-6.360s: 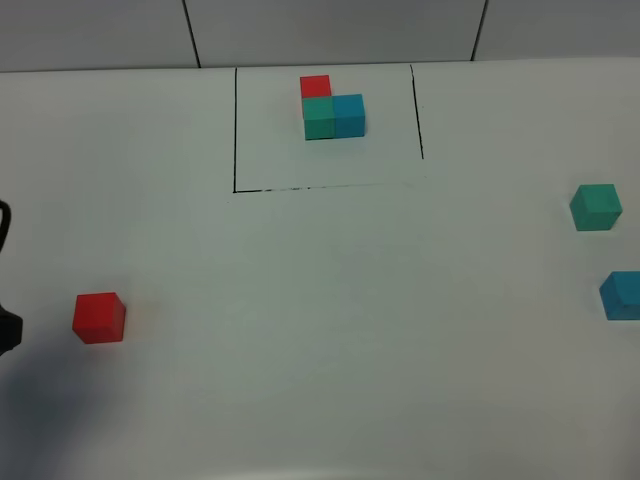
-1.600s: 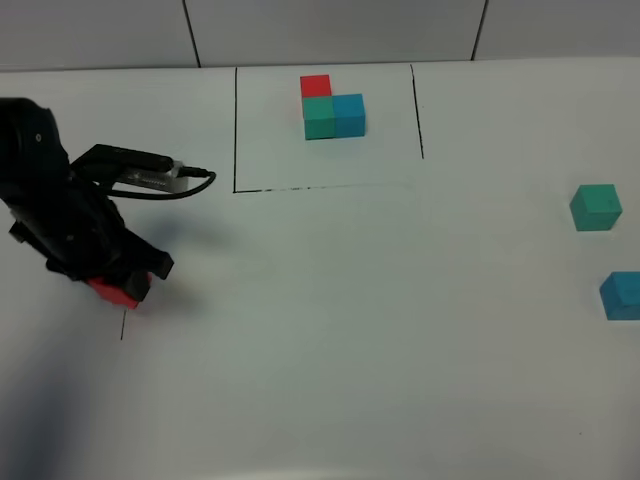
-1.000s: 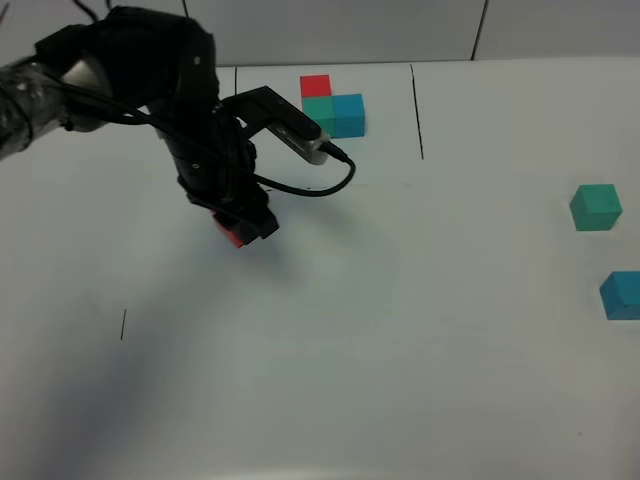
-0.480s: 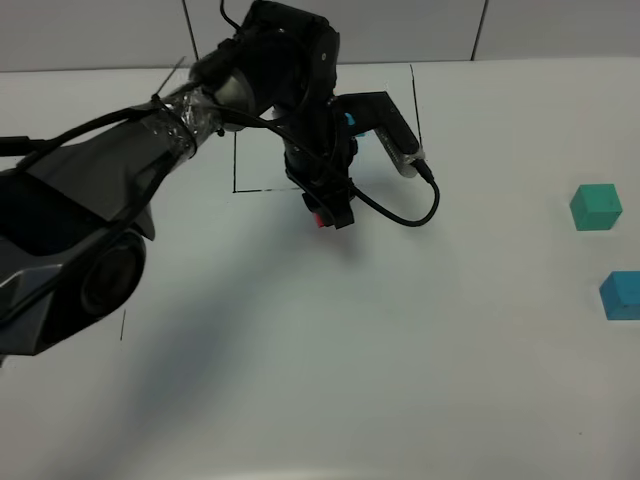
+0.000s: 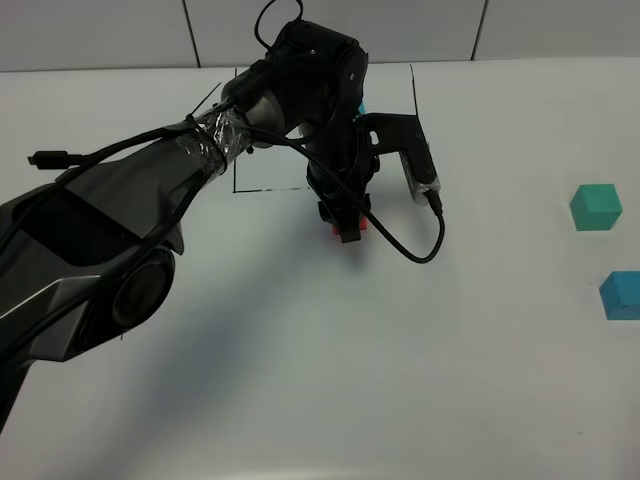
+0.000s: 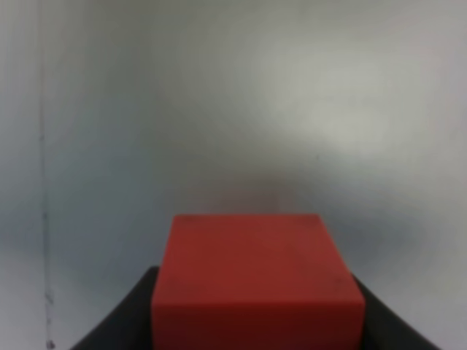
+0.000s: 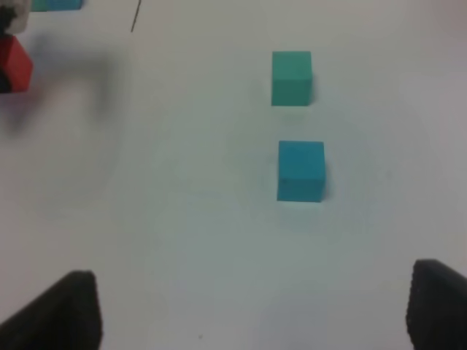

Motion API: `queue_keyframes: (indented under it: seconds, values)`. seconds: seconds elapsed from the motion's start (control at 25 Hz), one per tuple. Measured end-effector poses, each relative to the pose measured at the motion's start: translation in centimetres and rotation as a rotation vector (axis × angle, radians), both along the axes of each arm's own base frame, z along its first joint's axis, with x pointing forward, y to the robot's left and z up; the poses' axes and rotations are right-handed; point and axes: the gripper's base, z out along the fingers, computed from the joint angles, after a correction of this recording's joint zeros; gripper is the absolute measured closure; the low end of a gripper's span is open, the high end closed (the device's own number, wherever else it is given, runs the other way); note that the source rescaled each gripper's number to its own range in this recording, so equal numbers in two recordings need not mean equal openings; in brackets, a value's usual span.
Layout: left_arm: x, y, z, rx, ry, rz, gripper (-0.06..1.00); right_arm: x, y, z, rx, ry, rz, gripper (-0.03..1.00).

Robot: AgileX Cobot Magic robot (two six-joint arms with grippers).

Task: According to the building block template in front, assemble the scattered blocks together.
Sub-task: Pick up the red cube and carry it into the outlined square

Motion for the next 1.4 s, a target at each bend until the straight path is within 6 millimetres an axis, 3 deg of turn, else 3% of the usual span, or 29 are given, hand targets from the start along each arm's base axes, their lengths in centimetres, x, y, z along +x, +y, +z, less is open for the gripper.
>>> queue_keyframes:
  seconds: [0.76,1.04,1.4]
  values:
    - [-0.1,-0.2,0.0,-0.01,0.0,-0.152,0.94,0.0,0.0,0.0,0.0,0.0,0.0,0.16]
    - [-0.1,-0.2,-2.2,0.011,0.036,-0.147,0.94,0.0,0.0,0.0,0.0,0.0,0.0,0.16]
    - [-0.1,-0.3,-2.3,0.011,0.037,-0.144,0.94,0.0,0.0,0.0,0.0,0.0,0.0,0.16]
